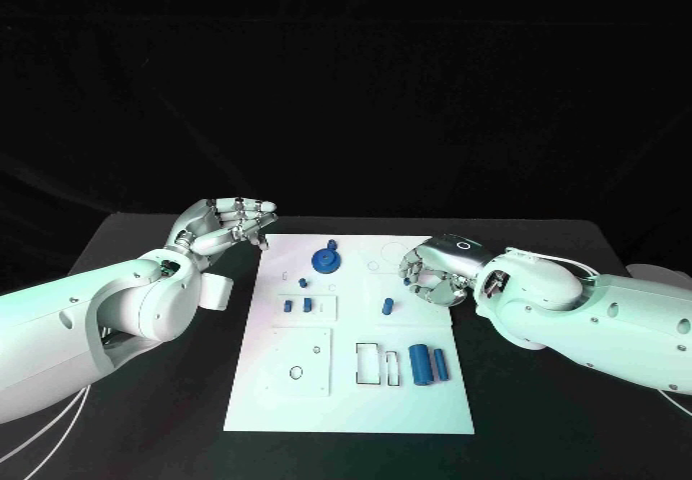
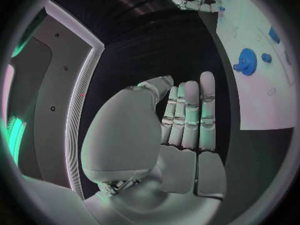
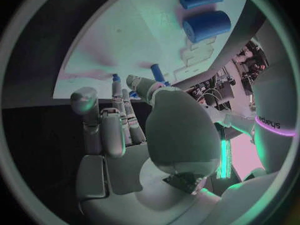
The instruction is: Assemble the parts on the task board
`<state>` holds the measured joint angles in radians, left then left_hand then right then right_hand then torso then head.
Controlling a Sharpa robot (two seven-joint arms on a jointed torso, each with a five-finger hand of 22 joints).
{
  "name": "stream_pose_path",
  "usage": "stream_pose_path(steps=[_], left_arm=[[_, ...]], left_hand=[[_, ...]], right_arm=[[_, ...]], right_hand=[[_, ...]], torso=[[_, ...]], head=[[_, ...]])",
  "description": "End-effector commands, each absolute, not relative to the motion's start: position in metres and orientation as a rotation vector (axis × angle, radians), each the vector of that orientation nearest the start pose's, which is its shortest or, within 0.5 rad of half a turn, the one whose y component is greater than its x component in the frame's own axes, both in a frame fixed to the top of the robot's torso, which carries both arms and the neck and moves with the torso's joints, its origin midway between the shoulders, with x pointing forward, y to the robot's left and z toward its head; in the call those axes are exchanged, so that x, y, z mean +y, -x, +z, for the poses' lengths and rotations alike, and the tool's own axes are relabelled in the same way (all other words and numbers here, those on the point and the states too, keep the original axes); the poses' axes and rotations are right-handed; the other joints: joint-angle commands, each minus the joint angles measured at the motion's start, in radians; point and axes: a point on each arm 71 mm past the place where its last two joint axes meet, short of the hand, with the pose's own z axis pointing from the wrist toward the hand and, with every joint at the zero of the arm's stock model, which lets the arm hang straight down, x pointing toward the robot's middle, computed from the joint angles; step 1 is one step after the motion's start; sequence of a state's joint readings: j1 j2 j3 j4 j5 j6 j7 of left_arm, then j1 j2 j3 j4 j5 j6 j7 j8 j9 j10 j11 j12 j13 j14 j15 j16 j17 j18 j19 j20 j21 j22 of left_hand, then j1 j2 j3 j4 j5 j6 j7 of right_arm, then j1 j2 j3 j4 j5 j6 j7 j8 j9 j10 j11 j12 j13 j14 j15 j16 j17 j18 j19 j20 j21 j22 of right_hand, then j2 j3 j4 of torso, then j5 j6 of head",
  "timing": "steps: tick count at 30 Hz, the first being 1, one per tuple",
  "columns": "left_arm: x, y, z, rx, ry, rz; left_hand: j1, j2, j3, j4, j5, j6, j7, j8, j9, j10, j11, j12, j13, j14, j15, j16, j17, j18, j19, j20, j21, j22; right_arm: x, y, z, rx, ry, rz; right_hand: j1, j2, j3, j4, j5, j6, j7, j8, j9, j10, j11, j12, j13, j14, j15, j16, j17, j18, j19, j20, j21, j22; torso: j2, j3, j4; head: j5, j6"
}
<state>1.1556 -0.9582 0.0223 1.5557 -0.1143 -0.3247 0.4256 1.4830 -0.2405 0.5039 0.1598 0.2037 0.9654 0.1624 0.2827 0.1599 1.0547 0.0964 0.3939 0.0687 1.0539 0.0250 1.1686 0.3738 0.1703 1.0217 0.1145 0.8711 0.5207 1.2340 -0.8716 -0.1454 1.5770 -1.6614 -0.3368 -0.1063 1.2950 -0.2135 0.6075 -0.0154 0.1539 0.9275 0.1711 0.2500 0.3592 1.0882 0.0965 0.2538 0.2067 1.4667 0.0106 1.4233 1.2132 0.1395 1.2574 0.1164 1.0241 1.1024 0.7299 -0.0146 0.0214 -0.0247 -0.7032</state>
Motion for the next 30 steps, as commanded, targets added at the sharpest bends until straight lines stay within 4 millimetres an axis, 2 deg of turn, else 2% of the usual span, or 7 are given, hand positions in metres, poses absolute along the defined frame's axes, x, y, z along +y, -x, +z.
stream_pose_path(steps=[1,15,19,24,30], left_arm=[[0.258,-0.482,-0.167,1.307,1.038,-1.495],[0.259,-0.482,-0.168,1.313,1.047,-1.484],[0.259,-0.482,-0.168,1.318,1.05,-1.483],[0.259,-0.482,-0.169,1.323,1.053,-1.482],[0.259,-0.482,-0.169,1.328,1.056,-1.48]], left_hand=[[-0.011,-0.001,0.007,0.0,-0.001,-0.002,0.005,-0.004,0.0,0.003,0.005,-0.005,-0.001,-0.004,0.001,-0.004,-0.001,0.013,-0.006,0.002,-0.006,-0.001],[-0.022,-0.003,0.009,-0.004,-0.003,-0.009,0.009,-0.009,0.0,-0.002,0.008,-0.012,-0.002,-0.004,0.004,-0.003,-0.002,0.013,-0.005,0.005,-0.009,-0.003],[-0.024,-0.003,0.009,-0.004,-0.003,-0.011,0.009,-0.01,0.0,-0.003,0.009,-0.012,-0.002,-0.003,0.005,-0.003,-0.002,0.013,-0.005,0.005,-0.009,-0.004],[-0.026,-0.003,0.01,-0.006,-0.004,-0.014,0.011,-0.012,-0.001,-0.004,0.01,-0.014,-0.002,-0.004,0.006,-0.003,-0.002,0.013,-0.005,0.006,-0.01,-0.004],[-0.027,-0.004,0.01,-0.007,-0.004,-0.016,0.012,-0.014,-0.001,-0.005,0.011,-0.015,-0.001,-0.004,0.006,-0.003,-0.002,0.013,-0.005,0.006,-0.011,-0.005]], right_arm=[[-0.196,-0.466,-0.199,1.6,0.423,0.497],[-0.191,-0.467,-0.204,1.59,0.438,0.476],[-0.187,-0.467,-0.208,1.593,0.442,0.484],[-0.185,-0.467,-0.211,1.599,0.444,0.49],[-0.185,-0.469,-0.214,1.609,0.444,0.482]], right_hand=[[0.002,0.002,0.009,-0.002,-0.014,0.011,0.002,-0.003,-0.001,-0.001,0.004,-0.01,-0.007,0.027,0.007,0.0,-0.004,-0.012,0.0,0.002,0.0,0.0],[0.002,0.001,0.017,-0.005,-0.029,0.023,0.001,0.0,-0.003,-0.008,0.006,-0.024,-0.017,0.024,0.009,-0.004,-0.013,-0.012,-0.001,0.004,0.001,0.003],[0.004,0.009,0.024,-0.007,-0.033,0.034,-0.003,0.005,-0.002,0.001,0.002,-0.023,-0.019,0.024,0.008,-0.004,-0.011,-0.012,0.0,0.003,0.004,0.007],[0.007,0.015,0.03,-0.009,-0.036,0.046,-0.009,0.01,-0.001,0.017,-0.003,-0.019,-0.02,0.024,0.003,-0.003,-0.009,-0.012,0.001,0.001,0.007,0.012],[0.011,0.021,0.035,-0.014,-0.044,0.055,-0.012,0.014,0.0,0.028,-0.007,-0.017,-0.021,0.024,0.0,-0.004,-0.01,-0.012,0.002,-0.002,0.01,0.016]], torso=[[0.0,0.0014,-0.0004],[0.0,0.0026,-0.0017],[-0.001,0.0025,-0.0008],[0.0,0.0019,0.0004],[-0.001,0.0005,-0.0011]], head=[[0.0,-0.001],[0.002,-0.006],[0.002,-0.007],[0.002,-0.008],[0.003,-0.011]])
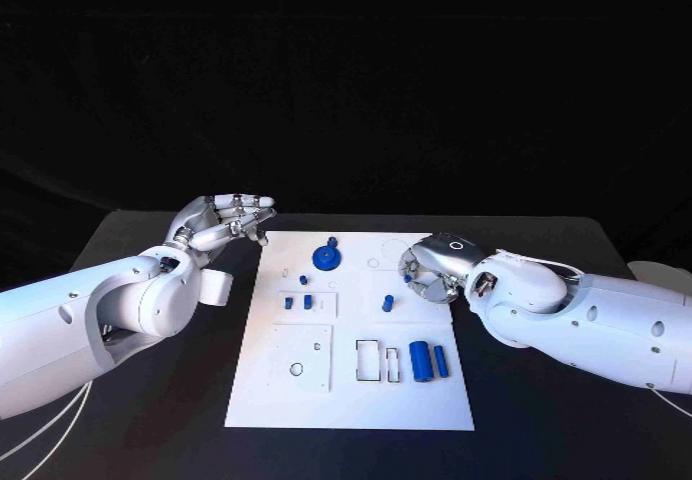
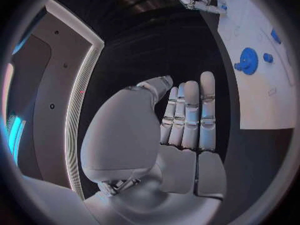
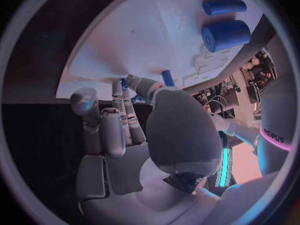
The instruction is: Assemble the parts on the task board
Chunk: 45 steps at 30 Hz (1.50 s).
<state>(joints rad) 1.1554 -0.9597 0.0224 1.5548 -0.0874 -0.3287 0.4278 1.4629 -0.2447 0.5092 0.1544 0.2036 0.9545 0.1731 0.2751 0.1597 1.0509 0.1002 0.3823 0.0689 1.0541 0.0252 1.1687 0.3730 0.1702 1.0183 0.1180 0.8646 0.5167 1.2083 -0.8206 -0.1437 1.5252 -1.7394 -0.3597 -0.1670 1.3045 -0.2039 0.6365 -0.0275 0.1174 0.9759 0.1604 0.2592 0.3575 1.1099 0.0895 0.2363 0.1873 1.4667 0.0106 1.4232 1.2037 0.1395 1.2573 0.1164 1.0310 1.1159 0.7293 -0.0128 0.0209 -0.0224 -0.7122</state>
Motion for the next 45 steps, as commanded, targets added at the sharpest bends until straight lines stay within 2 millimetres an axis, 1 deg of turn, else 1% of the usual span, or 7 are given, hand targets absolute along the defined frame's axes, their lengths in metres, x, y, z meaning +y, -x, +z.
stream_pose_path(steps=[1,12,19,25,31,38,45], left_arm=[[0.258,-0.482,-0.169,1.33,1.057,-1.48],[0.258,-0.482,-0.17,1.338,1.063,-1.476],[0.258,-0.482,-0.17,1.343,1.067,-1.472],[0.258,-0.482,-0.17,1.347,1.069,-1.47],[0.258,-0.482,-0.17,1.35,1.069,-1.47],[0.257,-0.482,-0.17,1.355,1.07,-1.472],[0.256,-0.482,-0.17,1.357,1.071,-1.473]], left_hand=[[-0.008,0.0,0.005,-0.003,-0.004,-0.008,0.003,-0.008,-0.002,-0.002,0.008,-0.005,-0.002,-0.004,0.007,-0.003,-0.002,0.013,-0.001,0.003,-0.005,-0.001],[-0.009,-0.001,0.006,-0.005,-0.004,-0.01,0.004,-0.01,-0.002,-0.004,0.009,-0.006,-0.001,-0.004,0.007,-0.003,-0.002,0.013,-0.001,0.004,-0.006,-0.002],[-0.011,-0.001,0.007,-0.008,-0.004,-0.015,0.007,-0.013,-0.002,-0.007,0.011,-0.008,-0.001,-0.005,0.009,-0.003,-0.002,0.013,0.0,0.005,-0.007,-0.002],[-0.011,-0.001,0.007,-0.009,-0.004,-0.016,0.007,-0.013,-0.003,-0.008,0.011,-0.009,-0.001,-0.005,0.009,-0.003,-0.002,0.013,0.0,0.005,-0.007,-0.003],[-0.01,0.0,0.008,-0.011,-0.004,-0.017,0.008,-0.014,-0.003,-0.008,0.012,-0.009,-0.001,-0.005,0.009,-0.003,-0.003,0.013,0.0,0.006,-0.007,-0.003],[-0.011,-0.001,0.009,-0.014,-0.004,-0.02,0.01,-0.016,-0.003,-0.011,0.014,-0.011,-0.001,-0.006,0.011,-0.003,-0.003,0.013,0.0,0.006,-0.008,-0.003],[-0.013,-0.001,0.01,-0.016,-0.004,-0.023,0.011,-0.018,-0.003,-0.014,0.015,-0.012,-0.001,-0.008,0.012,-0.004,-0.004,0.013,-0.001,0.008,-0.009,-0.004]], right_arm=[[-0.185,-0.469,-0.215,1.611,0.445,0.48],[-0.18,-0.47,-0.222,1.62,0.471,0.458],[-0.178,-0.47,-0.227,1.632,0.5,0.43],[-0.178,-0.469,-0.228,1.629,0.515,0.409],[-0.177,-0.468,-0.226,1.591,0.501,0.412],[-0.177,-0.467,-0.222,1.54,0.478,0.426],[-0.177,-0.466,-0.217,1.496,0.458,0.445]], right_hand=[[0.002,0.011,0.006,-0.002,-0.007,0.007,-0.002,0.005,0.002,0.006,0.0,0.0,-0.002,0.024,0.0,-0.004,-0.001,-0.012,0.003,-0.002,0.003,0.002],[0.008,0.021,0.014,-0.009,-0.018,0.025,-0.007,0.014,0.004,0.015,-0.004,0.0,-0.004,0.024,-0.004,-0.005,-0.002,-0.016,0.012,-0.006,0.021,0.02],[0.038,0.056,0.045,-0.035,-0.052,0.06,-0.017,0.034,0.011,0.046,-0.016,0.008,-0.003,0.025,-0.015,-0.006,0.0,-0.021,0.025,-0.015,0.051,0.05],[0.046,0.068,0.064,-0.056,-0.042,0.08,-0.026,0.045,0.016,0.076,-0.026,0.018,0.002,0.028,-0.024,-0.003,0.008,-0.027,0.04,-0.025,0.084,0.081],[0.051,0.079,0.089,-0.066,-0.036,0.082,-0.028,0.043,0.015,0.082,-0.027,0.017,0.003,0.03,-0.026,-0.001,0.012,-0.03,0.045,-0.029,0.101,0.097],[0.043,0.08,0.111,-0.071,-0.031,0.086,-0.029,0.043,0.014,0.088,-0.028,0.017,0.004,0.031,-0.027,0.0,0.015,-0.033,0.051,-0.031,0.118,0.114],[0.041,0.079,0.114,-0.072,-0.031,0.087,-0.029,0.043,0.014,0.089,-0.028,0.017,0.005,0.031,-0.027,0.0,0.015,-0.033,0.052,-0.031,0.122,0.117]], torso=[[0.0,-0.0012,-0.0006],[0.0,-0.0007,0.0001],[-0.001,-0.0007,-0.0008],[-0.001,-0.0004,-0.0007],[-0.001,-0.0004,-0.0014],[-0.001,0.0001,-0.0006],[-0.002,-0.0013,-0.0015]], head=[[0.0,-0.002],[-0.001,-0.006],[-0.002,-0.009],[-0.003,-0.01],[-0.002,-0.01],[-0.002,-0.008],[-0.001,-0.006]])
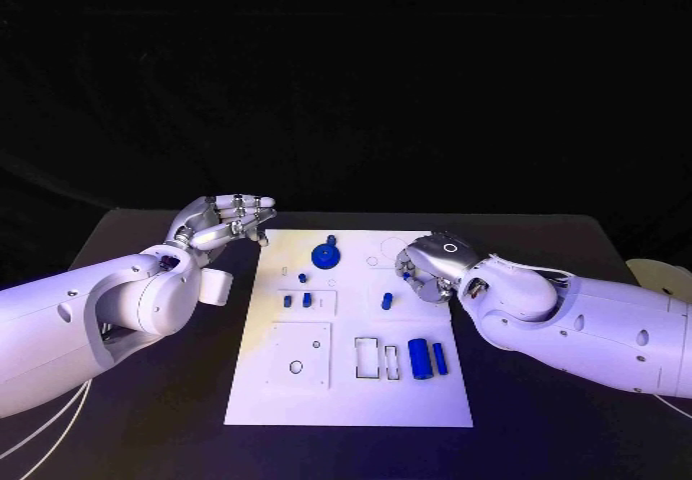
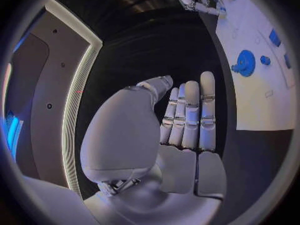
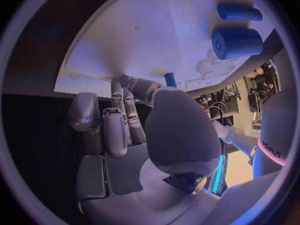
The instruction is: Assemble the parts on the task board
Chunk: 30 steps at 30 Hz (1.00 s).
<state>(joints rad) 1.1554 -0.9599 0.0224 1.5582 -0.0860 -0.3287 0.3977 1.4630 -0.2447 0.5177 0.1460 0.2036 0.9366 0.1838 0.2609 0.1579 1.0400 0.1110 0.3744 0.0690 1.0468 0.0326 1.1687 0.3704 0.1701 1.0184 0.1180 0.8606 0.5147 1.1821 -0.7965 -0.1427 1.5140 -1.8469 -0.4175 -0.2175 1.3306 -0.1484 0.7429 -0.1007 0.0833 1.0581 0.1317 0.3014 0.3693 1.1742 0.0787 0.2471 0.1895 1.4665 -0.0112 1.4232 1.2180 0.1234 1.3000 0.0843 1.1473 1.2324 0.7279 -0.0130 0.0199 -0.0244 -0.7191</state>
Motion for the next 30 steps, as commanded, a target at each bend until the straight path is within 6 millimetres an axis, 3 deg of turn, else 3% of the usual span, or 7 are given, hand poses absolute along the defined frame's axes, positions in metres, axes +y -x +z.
stream_pose_path(steps=[1,20,30], left_arm=[[0.256,-0.482,-0.171,1.358,1.071,-1.473],[0.258,-0.483,-0.171,1.359,1.074,-1.467],[0.258,-0.484,-0.171,1.355,1.073,-1.468]], left_hand=[[-0.014,-0.001,0.001,-0.008,-0.004,-0.006,0.001,-0.005,-0.001,-0.004,0.005,-0.004,-0.001,-0.001,0.005,-0.004,-0.001,0.013,-0.001,0.008,-0.005,-0.002],[-0.02,-0.001,0.003,-0.02,-0.004,-0.013,0.007,-0.01,-0.001,-0.022,0.012,-0.009,0.0,-0.017,0.011,-0.008,-0.004,0.013,-0.01,0.013,-0.012,-0.005],[-0.02,-0.001,0.003,-0.021,-0.004,-0.014,0.007,-0.01,-0.001,-0.024,0.012,-0.009,0.0,-0.019,0.012,-0.008,-0.004,0.013,-0.011,0.014,-0.013,-0.005]], right_arm=[[-0.177,-0.466,-0.216,1.491,0.456,0.447],[-0.181,-0.458,-0.193,1.425,0.415,0.5],[-0.148,-0.436,-0.18,1.385,0.418,0.641]], right_hand=[[0.014,0.022,0.008,0.0,0.003,0.005,0.0,0.001,0.002,0.026,-0.017,0.006,0.003,0.032,-0.006,0.0,0.001,-0.018,0.01,0.001,0.007,0.003],[0.001,0.018,0.015,0.0,-0.013,0.009,-0.001,0.003,0.002,0.03,-0.019,0.007,0.005,0.033,-0.006,0.002,0.005,-0.02,0.013,0.001,0.02,0.015],[-0.001,0.017,0.015,0.0,-0.016,0.01,-0.001,0.003,0.003,0.03,-0.019,0.006,0.006,0.033,-0.006,0.002,0.006,-0.02,0.013,0.001,0.019,0.016]], torso=[[-0.001,-0.001,-0.0008],[0.0,-0.0013,-0.0003],[0.001,0.0005,0.0004]], head=[[0.001,0.002],[0.003,0.009],[0.028,0.008]])
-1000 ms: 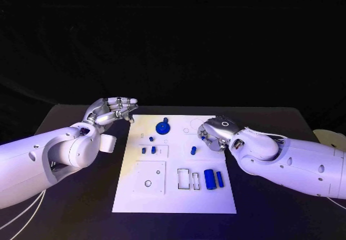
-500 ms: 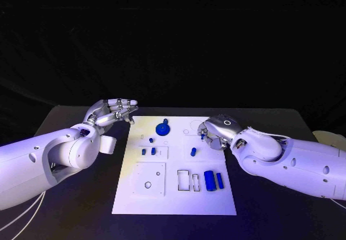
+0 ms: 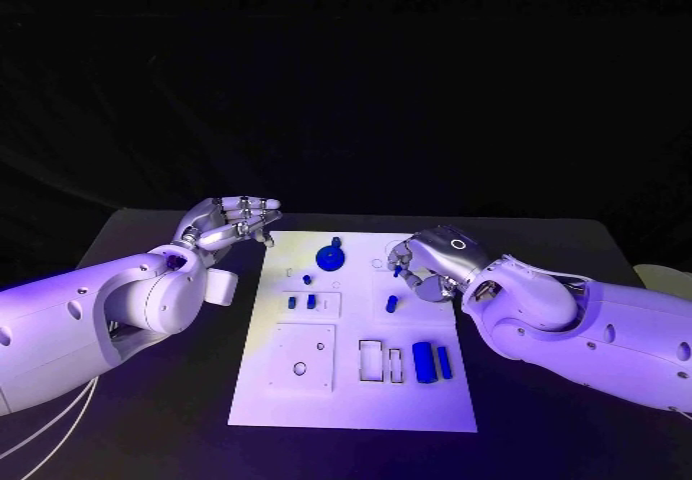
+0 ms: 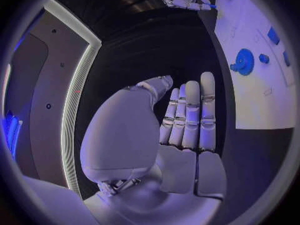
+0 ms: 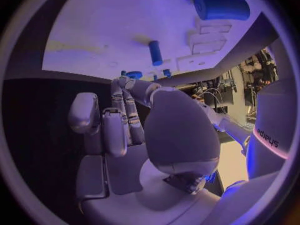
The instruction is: Assemble the parts on the task board
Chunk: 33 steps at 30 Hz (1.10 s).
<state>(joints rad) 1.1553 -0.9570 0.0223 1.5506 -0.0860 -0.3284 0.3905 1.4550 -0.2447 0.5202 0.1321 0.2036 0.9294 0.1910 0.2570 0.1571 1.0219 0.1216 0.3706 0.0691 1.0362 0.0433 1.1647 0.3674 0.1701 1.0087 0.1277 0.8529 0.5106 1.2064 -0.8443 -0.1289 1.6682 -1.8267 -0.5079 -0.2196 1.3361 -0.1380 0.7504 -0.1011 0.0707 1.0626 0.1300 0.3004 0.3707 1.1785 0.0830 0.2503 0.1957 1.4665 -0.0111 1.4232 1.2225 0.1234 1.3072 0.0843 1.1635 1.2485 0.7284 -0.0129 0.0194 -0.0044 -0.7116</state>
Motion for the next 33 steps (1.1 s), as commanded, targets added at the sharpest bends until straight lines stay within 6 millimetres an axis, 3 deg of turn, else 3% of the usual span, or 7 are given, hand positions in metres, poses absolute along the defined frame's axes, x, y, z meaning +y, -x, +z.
stream_pose_path(steps=[1,5,10,16,20,27,33], left_arm=[[0.257,-0.484,-0.171,1.355,1.073,-1.469],[0.256,-0.484,-0.172,1.354,1.071,-1.471],[0.253,-0.485,-0.172,1.356,1.07,-1.475],[0.249,-0.486,-0.172,1.358,1.068,-1.484],[0.248,-0.487,-0.172,1.359,1.067,-1.487],[0.245,-0.487,-0.172,1.362,1.064,-1.496],[0.243,-0.487,-0.173,1.364,1.063,-1.501]], left_hand=[[-0.012,-0.001,0.0,-0.007,-0.004,-0.007,0.0,-0.006,0.0,-0.006,0.002,-0.005,0.0,-0.008,0.001,-0.004,-0.001,0.013,-0.002,0.004,-0.005,-0.001],[-0.012,-0.001,0.0,-0.007,-0.004,-0.007,0.0,-0.006,0.0,-0.006,0.002,-0.005,0.0,-0.008,0.001,-0.004,-0.001,0.013,-0.002,0.004,-0.005,-0.001],[-0.012,-0.001,0.001,-0.009,-0.004,-0.007,0.0,-0.006,0.0,-0.007,0.002,-0.005,0.0,-0.009,0.002,-0.004,-0.002,0.013,-0.002,0.004,-0.005,-0.001],[-0.012,0.0,0.001,-0.009,-0.004,-0.007,0.0,-0.006,0.0,-0.008,0.002,-0.005,0.0,-0.01,0.002,-0.004,-0.002,0.013,-0.003,0.005,-0.006,-0.001],[-0.012,0.0,0.001,-0.01,-0.004,-0.007,0.0,-0.006,0.0,-0.008,0.002,-0.005,0.0,-0.01,0.002,-0.004,-0.002,0.013,-0.003,0.005,-0.006,-0.001],[-0.013,-0.001,0.0,-0.01,-0.004,-0.007,0.0,-0.006,0.0,-0.01,0.003,-0.005,0.0,-0.011,0.003,-0.004,-0.002,0.013,-0.004,0.005,-0.006,-0.001],[-0.013,-0.001,0.0,-0.011,-0.004,-0.007,0.0,-0.006,0.0,-0.01,0.003,-0.005,0.001,-0.012,0.003,-0.004,-0.002,0.013,-0.004,0.005,-0.006,-0.002]], right_arm=[[-0.143,-0.434,-0.18,1.383,0.421,0.656],[-0.126,-0.427,-0.179,1.376,0.436,0.707],[-0.102,-0.418,-0.182,1.377,0.455,0.775],[-0.083,-0.41,-0.193,1.402,0.469,0.83],[-0.074,-0.406,-0.204,1.427,0.471,0.853],[-0.063,-0.399,-0.224,1.464,0.469,0.883],[-0.057,-0.395,-0.236,1.487,0.468,0.896]], right_hand=[[-0.007,0.007,0.008,0.001,-0.004,0.005,0.001,0.004,0.001,0.026,-0.023,0.003,-0.001,0.033,-0.006,0.002,0.002,-0.02,0.005,0.001,0.003,-0.001],[-0.007,0.007,0.008,0.001,-0.004,0.005,0.001,0.004,0.001,0.026,-0.023,0.003,-0.001,0.033,-0.006,0.002,0.001,-0.019,0.004,0.001,0.001,-0.002],[-0.007,0.007,0.009,0.001,-0.004,0.005,0.001,0.004,0.001,0.026,-0.023,0.003,-0.001,0.033,-0.006,0.002,0.001,-0.019,0.003,0.001,-0.001,-0.003],[-0.007,0.008,0.009,0.001,-0.003,0.004,0.001,0.003,0.001,0.025,-0.023,0.002,-0.001,0.033,-0.006,0.002,0.001,-0.018,0.001,0.001,-0.003,-0.005],[-0.008,0.008,0.009,0.001,-0.003,0.003,0.002,0.003,0.001,0.025,-0.023,0.002,-0.001,0.033,-0.006,0.002,0.0,-0.018,0.001,0.001,-0.003,-0.005],[-0.009,0.01,0.011,0.0,0.001,0.001,0.003,0.002,0.001,0.023,-0.022,0.001,0.0,0.033,-0.006,0.001,-0.001,-0.018,0.0,0.001,-0.004,-0.005],[-0.009,0.01,0.012,0.0,0.002,0.0,0.003,0.001,0.001,0.022,-0.022,0.001,0.0,0.033,-0.006,0.001,0.0,-0.017,-0.001,0.001,-0.005,-0.006]], torso=[[0.0,0.0003,0.001],[0.0,-0.0011,0.0016],[-0.001,-0.0037,0.003],[-0.001,-0.0043,0.0025],[-0.001,-0.0037,0.0022],[0.0,-0.0019,0.0011],[0.0,-0.0015,0.0008]], head=[[0.013,0.0],[0.028,0.0],[0.058,-0.007],[0.086,-0.014],[0.106,-0.024],[0.132,-0.035],[0.138,-0.041]])
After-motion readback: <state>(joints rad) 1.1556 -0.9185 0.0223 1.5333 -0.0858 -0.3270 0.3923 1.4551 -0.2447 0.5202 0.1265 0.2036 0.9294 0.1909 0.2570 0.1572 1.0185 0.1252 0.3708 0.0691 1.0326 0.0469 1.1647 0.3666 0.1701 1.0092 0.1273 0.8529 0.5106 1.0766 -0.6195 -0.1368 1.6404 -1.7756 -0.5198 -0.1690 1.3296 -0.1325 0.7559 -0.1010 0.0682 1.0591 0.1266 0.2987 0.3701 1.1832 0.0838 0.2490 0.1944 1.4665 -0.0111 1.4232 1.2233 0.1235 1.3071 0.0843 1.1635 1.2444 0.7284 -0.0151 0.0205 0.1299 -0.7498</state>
